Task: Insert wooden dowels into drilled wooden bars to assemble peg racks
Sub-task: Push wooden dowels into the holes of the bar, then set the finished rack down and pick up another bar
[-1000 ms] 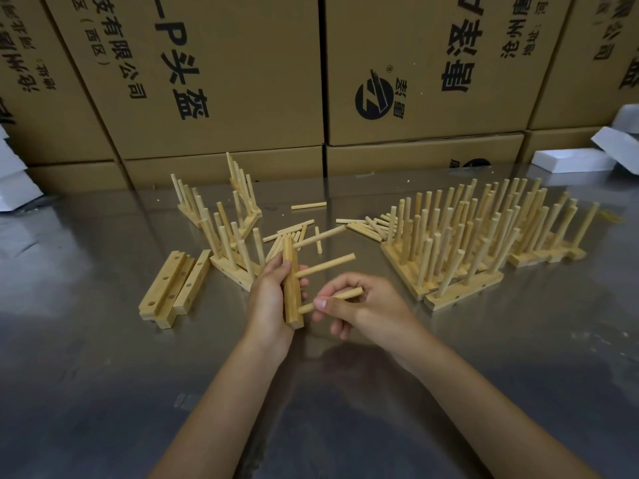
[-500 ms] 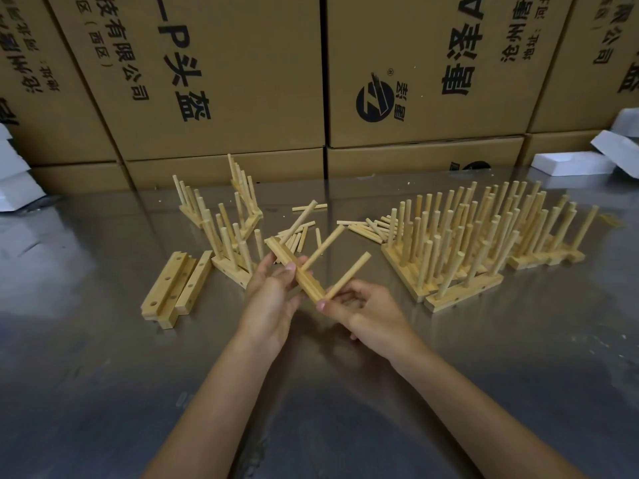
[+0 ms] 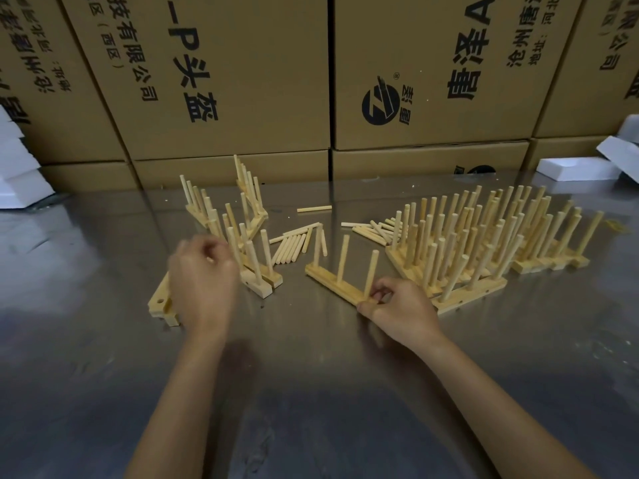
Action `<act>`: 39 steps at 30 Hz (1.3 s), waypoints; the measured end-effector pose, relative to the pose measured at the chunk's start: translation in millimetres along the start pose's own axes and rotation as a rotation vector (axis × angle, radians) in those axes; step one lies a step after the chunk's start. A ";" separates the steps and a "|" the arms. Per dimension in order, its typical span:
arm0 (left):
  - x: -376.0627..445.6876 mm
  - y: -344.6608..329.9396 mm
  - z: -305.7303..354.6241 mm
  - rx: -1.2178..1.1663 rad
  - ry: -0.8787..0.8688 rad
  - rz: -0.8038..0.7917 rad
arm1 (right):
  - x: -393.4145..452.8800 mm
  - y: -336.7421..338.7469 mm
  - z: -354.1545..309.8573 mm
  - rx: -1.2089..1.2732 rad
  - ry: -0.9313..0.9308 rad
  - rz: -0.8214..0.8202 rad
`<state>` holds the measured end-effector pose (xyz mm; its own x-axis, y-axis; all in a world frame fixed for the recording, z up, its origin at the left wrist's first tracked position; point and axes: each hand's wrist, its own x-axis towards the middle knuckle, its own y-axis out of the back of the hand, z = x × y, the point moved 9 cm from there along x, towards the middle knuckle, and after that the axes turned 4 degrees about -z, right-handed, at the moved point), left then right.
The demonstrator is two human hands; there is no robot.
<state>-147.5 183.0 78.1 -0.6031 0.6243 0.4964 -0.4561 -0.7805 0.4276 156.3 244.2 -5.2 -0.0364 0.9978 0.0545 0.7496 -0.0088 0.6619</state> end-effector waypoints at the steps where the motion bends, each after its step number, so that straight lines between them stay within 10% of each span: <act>1: 7.0 4.8 -10.0 0.109 0.021 -0.005 | -0.5 -2.5 -1.5 -0.031 0.014 -0.018; 6: 9.9 -15.8 -53.7 0.586 0.147 -0.343 | -5.1 -12.0 -15.1 -0.046 0.124 -0.082; 16: 9.9 -18.1 -54.2 0.768 0.118 -0.336 | -28.6 -49.2 -48.3 0.004 0.357 -0.112; 31: 11.0 33.1 4.6 0.044 -0.044 0.080 | -22.5 -63.7 -55.0 0.037 0.368 -0.096; 39: -15.4 4.4 49.6 -0.155 -0.243 -0.016 | 2.6 -97.2 -87.3 0.076 0.286 -0.108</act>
<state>-107.8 171.5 109.9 -0.4294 0.6112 0.6649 -0.5701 -0.7544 0.3254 25.7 242.0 -4.2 -0.2946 0.9340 0.2020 0.7783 0.1118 0.6179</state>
